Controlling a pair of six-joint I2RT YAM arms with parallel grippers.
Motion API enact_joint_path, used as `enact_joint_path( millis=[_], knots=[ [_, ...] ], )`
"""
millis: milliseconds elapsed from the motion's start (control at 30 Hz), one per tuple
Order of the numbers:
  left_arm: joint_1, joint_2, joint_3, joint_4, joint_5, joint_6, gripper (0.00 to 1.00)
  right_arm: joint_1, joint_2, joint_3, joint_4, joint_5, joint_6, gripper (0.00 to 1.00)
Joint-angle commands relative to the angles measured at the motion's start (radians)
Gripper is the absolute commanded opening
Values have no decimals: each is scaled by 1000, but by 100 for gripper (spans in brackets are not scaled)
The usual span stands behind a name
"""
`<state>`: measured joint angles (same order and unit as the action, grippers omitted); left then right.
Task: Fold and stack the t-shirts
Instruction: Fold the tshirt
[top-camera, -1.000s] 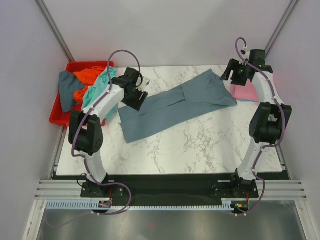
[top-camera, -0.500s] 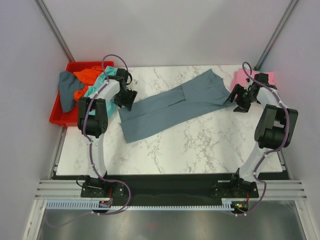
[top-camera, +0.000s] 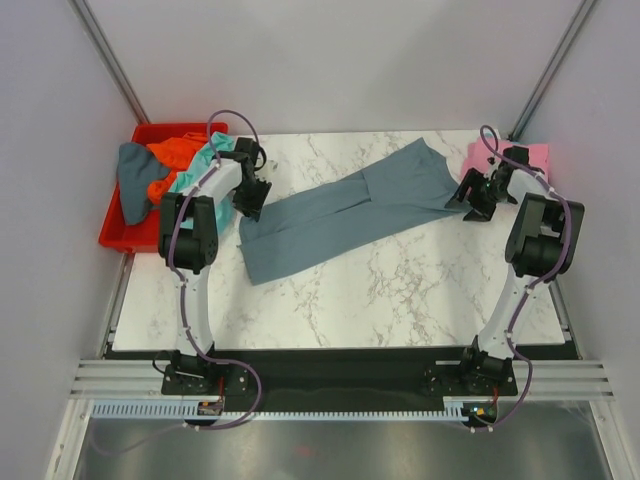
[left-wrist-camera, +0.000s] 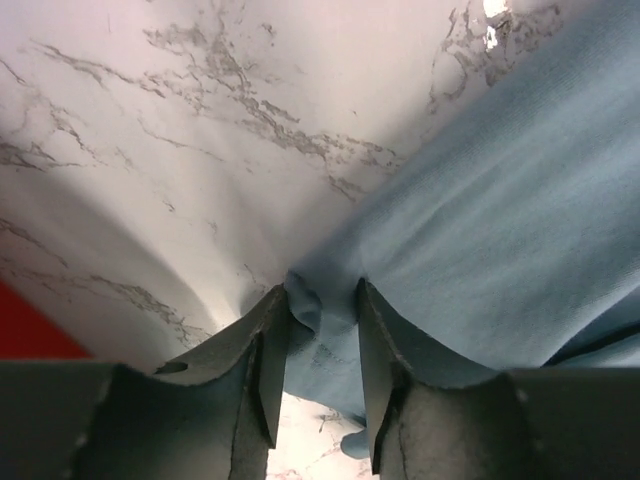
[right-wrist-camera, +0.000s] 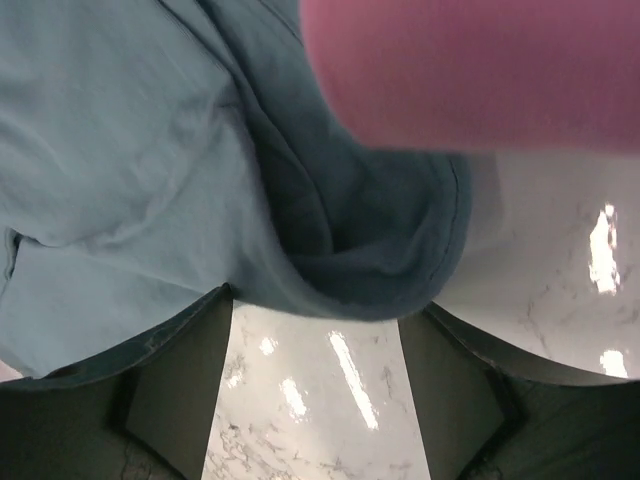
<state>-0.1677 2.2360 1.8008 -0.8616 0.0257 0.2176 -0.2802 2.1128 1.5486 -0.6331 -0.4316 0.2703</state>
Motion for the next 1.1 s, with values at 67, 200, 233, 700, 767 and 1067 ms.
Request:
enact_joint_path(
  millis=[67, 200, 233, 700, 767, 1067],
  knots=[
    [-3, -44, -50, -10, -21, 34, 21, 32, 76, 102, 33, 39, 4, 69],
    [-4, -87, -104, -27, 17, 43, 3, 71, 136, 181, 38, 44, 6, 48],
    [-6, -102, -113, -28, 22, 46, 2, 78, 145, 195, 38, 45, 6, 43],
    [-139, -252, -262, -91, 77, 25, 2, 196, 375, 597, 70, 168, -3, 17],
    [-183, -272, -287, -97, 77, 19, 2, 207, 404, 643, 84, 191, 17, 18],
    [-358, -371, -461, -100, 75, 19, 2, 243, 593, 921, 197, 191, 96, 22]
  ],
)
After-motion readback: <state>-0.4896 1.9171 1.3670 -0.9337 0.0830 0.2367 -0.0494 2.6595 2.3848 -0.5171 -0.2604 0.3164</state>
